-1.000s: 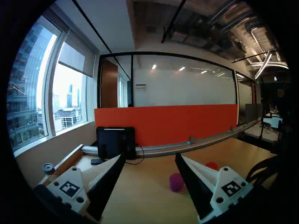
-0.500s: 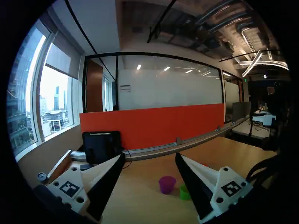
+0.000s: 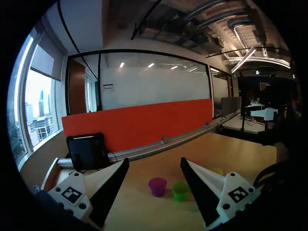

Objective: Pour water

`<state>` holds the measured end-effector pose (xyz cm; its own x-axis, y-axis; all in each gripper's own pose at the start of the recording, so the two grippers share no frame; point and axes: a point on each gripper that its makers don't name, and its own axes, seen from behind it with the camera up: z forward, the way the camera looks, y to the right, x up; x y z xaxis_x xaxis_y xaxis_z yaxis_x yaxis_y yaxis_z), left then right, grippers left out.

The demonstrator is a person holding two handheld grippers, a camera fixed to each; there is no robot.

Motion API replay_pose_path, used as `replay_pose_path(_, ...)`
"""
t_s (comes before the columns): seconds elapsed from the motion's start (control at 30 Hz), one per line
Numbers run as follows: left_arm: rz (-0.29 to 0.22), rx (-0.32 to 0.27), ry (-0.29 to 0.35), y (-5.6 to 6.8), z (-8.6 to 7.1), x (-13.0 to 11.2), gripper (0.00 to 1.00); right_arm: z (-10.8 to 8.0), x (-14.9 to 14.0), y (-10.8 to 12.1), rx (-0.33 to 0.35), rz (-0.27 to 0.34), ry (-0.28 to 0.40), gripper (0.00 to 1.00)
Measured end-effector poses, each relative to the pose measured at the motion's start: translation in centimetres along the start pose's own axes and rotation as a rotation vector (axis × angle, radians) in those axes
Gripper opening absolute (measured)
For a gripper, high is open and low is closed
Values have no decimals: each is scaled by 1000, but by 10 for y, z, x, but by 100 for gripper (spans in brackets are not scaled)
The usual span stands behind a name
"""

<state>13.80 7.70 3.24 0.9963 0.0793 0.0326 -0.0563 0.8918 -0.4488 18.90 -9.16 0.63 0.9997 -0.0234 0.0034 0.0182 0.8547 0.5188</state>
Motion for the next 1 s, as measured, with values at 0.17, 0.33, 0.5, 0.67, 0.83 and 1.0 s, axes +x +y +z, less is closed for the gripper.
replay_pose_path(0.17, 4, -32, -21, 5, 9, -8, 99, 2, -3, -7, 39, -3, -18, 100)
replay_pose_path(0.33, -3, -80, -57, 15, 18, -18, 99, 4, -4, -13, 76, -1, -39, 100)
replay_pose_path(0.5, -8, -130, -92, 22, 24, -26, 99, 5, -8, -25, 134, 15, -71, 100)
replay_pose_path(0.67, -8, -165, -123, 25, 26, -34, 99, 6, -13, -34, 179, 10, -109, 100)
replay_pose_path(0.83, -9, -195, -145, 28, 28, -41, 99, 7, -21, -40, 206, -19, -140, 100)
replay_pose_path(1.0, 10, -203, -169, 30, 34, -49, 99, 5, -31, -48, 245, -45, -175, 100)
